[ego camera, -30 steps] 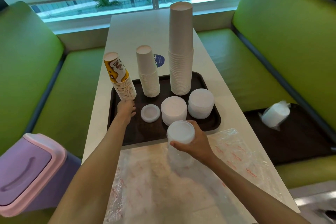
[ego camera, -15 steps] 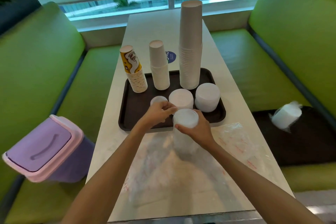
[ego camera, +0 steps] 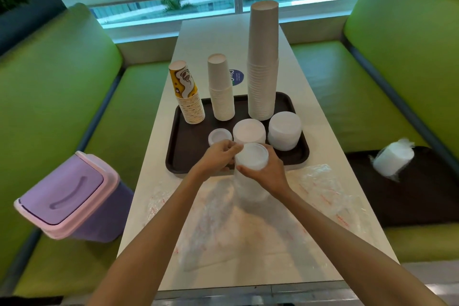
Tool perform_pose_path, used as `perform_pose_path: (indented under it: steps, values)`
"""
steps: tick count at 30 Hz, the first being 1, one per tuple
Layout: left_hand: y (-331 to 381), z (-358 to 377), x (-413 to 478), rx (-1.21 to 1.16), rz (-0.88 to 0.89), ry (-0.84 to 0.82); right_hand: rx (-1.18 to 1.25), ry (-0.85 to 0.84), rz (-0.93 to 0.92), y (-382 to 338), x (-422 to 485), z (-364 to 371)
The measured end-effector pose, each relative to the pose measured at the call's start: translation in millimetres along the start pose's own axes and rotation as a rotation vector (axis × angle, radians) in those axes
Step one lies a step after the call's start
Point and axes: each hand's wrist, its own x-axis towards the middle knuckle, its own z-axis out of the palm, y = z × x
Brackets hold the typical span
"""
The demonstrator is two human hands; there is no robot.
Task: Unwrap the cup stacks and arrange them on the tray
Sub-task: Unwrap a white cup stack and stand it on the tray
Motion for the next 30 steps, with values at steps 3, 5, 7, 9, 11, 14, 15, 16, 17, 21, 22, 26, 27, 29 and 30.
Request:
perform_pose_path:
  steps: [3,5,7,9,11,14,15,16,17,21,22,26,27,29,30]
  values:
    - [3.0,0.6,1.7,0.109,0.095,0.009,-0.010,-0.031,-0.001,0.5,-1.2,-2.2]
    - [5.4,2.9,4.1,0.171,0.135,0.022,-0.018,-0.043,-0.008,0.5,-1.8,-2.9]
    - [7.2,5.3,8.1,0.251,0.149,0.028,-0.024,-0.052,-0.013,0.3,-1.5,-2.8]
    - [9.3,7.2,11.6,0.321,0.141,0.019,-0.026,-0.063,-0.015,0.4,-1.3,-3.3]
    - [11.0,8.4,13.8,0.356,0.127,0.003,-0.022,-0.075,-0.012,1.1,-2.0,-4.0]
    - [13.6,9.2,13.9,0.379,0.124,-0.013,-0.035,-0.075,-0.003,3.9,-3.3,-5.1]
    - [14.5,9.2,13.7,0.388,0.125,-0.011,-0.044,-0.073,-0.002,4.3,-3.4,-5.2]
    - [15.6,9.1,13.2,0.397,0.128,-0.005,-0.056,-0.071,0.000,4.5,-3.2,-5.2]
    - [17.0,9.1,12.8,0.404,0.135,0.006,-0.064,-0.070,0.001,4.8,-2.6,-5.0]
    - [23.3,8.8,10.2,0.396,0.171,0.061,-0.079,-0.072,0.009,5.2,-1.0,-4.9]
    - [24.2,8.7,9.4,0.385,0.178,0.068,-0.081,-0.073,0.010,5.2,-1.0,-5.0]
    - [24.5,5.7,7.3,0.254,0.157,0.063,-0.073,-0.069,0.013,4.3,-1.7,-5.1]
    - [24.8,4.0,7.2,0.202,0.138,0.059,-0.067,-0.062,0.010,4.3,-1.6,-5.4]
    - [25.9,-1.4,6.5,0.085,0.094,0.066,-0.057,-0.057,0.005,3.9,-1.9,-6.1]
    - [26.3,-5.6,5.9,0.013,0.076,0.085,-0.053,-0.060,0.013,3.4,-2.0,-6.5]
